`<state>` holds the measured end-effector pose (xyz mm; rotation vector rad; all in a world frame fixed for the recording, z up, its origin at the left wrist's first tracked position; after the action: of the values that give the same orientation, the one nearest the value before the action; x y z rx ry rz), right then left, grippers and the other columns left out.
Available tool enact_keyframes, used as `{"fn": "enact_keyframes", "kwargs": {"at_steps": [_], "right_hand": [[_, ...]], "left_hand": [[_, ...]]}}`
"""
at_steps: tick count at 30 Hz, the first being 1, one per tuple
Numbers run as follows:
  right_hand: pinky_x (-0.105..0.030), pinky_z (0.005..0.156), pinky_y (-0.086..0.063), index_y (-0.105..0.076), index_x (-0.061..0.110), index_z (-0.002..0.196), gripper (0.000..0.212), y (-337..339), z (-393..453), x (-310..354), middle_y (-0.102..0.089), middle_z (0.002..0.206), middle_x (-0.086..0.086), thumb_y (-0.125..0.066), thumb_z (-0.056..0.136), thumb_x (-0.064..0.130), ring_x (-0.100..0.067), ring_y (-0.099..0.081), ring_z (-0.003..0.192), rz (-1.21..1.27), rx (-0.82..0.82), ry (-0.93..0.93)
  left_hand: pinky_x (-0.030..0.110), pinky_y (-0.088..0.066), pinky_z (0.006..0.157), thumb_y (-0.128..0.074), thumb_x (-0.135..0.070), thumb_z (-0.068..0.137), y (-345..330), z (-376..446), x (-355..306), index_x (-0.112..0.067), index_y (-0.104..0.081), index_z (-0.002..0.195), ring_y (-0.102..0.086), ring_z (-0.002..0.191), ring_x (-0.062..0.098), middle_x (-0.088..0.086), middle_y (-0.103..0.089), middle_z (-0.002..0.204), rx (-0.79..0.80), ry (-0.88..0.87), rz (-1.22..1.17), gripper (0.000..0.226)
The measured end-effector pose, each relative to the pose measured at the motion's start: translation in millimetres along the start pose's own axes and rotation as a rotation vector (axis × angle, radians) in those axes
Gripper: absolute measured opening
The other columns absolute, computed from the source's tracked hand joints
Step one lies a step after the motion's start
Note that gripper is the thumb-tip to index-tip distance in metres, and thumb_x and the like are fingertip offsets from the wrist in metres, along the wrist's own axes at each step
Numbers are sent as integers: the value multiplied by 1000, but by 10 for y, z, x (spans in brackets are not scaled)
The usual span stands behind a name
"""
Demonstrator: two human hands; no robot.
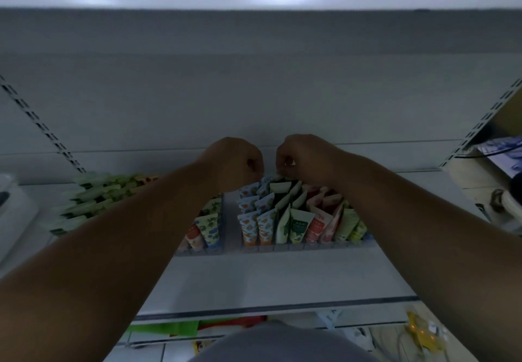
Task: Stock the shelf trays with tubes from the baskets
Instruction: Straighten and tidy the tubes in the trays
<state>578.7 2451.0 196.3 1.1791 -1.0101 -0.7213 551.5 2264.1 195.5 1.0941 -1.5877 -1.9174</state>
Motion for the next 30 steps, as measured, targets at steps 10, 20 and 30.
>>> {"fn": "enact_keyframes", "kwargs": {"at_steps": [10, 20, 30], "right_hand": [[-28, 70, -40, -68, 10, 92, 14, -46, -57, 5, -61, 94, -5, -60, 90, 21, -16, -53, 80, -8, 2, 18], [-24, 68, -35, -68, 12, 96, 13, 80, -112, -60, -53, 89, 4, -61, 91, 22, -12, -51, 80, 56, -43, 5], [-21, 67, -30, -71, 11, 93, 10, 160, -222, -204, -57, 89, 3, -66, 88, 19, -10, -49, 80, 3, 32, 5]], "left_hand": [[30, -48, 80, -65, -27, 84, -72, -24, -29, -25, -70, 88, -60, 92, 19, -2, -67, 99, -58, 57, 21, 7], [18, -32, 65, -64, -31, 90, -29, -32, 13, -24, -69, 106, -44, 65, -5, -11, -67, 101, -84, -3, -46, 18], [22, -40, 76, -65, -27, 87, -26, 175, -242, -23, -73, 97, -55, 85, 11, -3, -68, 105, 36, -13, 6, 13]]}}
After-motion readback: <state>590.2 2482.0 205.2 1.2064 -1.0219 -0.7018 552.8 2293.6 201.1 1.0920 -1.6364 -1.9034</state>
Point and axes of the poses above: each hand's wrist, its own z-axis towards the middle knuckle, its own y-axis out of the back of the hand, x = y × z, the point moved 1 cm from there along z, towards the middle knuckle
